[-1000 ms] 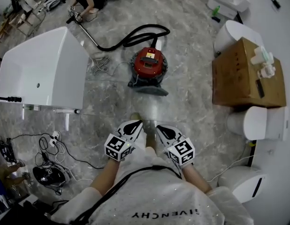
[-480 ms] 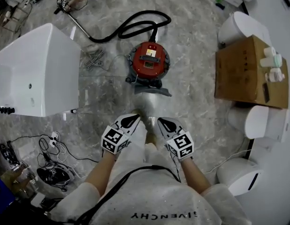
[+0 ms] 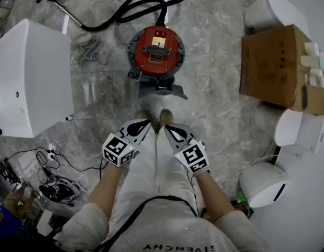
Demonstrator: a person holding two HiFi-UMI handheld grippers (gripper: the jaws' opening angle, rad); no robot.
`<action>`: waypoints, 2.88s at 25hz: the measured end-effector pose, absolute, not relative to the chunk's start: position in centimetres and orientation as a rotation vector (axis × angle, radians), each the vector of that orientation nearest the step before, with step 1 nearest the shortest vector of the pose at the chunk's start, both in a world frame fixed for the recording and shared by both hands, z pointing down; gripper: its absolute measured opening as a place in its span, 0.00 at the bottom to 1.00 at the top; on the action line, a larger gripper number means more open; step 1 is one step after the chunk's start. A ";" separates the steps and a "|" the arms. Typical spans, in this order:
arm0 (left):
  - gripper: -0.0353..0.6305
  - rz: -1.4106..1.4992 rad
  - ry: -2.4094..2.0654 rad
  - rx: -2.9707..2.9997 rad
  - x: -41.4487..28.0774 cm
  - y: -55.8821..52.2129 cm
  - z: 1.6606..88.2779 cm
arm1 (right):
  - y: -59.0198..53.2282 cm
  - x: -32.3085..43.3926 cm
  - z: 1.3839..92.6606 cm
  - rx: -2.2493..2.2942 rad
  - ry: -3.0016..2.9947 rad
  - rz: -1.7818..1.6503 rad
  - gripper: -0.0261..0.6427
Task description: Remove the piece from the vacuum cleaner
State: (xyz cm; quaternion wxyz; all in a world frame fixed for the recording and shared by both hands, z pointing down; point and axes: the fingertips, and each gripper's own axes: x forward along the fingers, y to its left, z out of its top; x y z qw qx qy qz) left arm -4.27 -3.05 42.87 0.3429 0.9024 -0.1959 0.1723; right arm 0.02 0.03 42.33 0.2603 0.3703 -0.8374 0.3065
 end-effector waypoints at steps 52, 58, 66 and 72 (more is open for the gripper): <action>0.11 1.354 -0.512 2.799 -0.2 -10.8 66.2 | -9.1 5.2 65.3 0.440 -2.018 0.024 0.16; 0.10 1.378 -0.491 2.783 0.3 -10.8 64.7 | -9.1 5.8 65.8 0.542 -2.092 0.176 0.10; 0.11 1.308 -0.485 2.780 2.0 -10.4 63.1 | -8.9 6.4 67.6 0.602 -2.110 0.319 0.10; 0.10 1.360 -0.645 2.633 0.5 -10.2 65.0 | -8.5 6.0 66.4 0.621 -2.031 0.265 0.10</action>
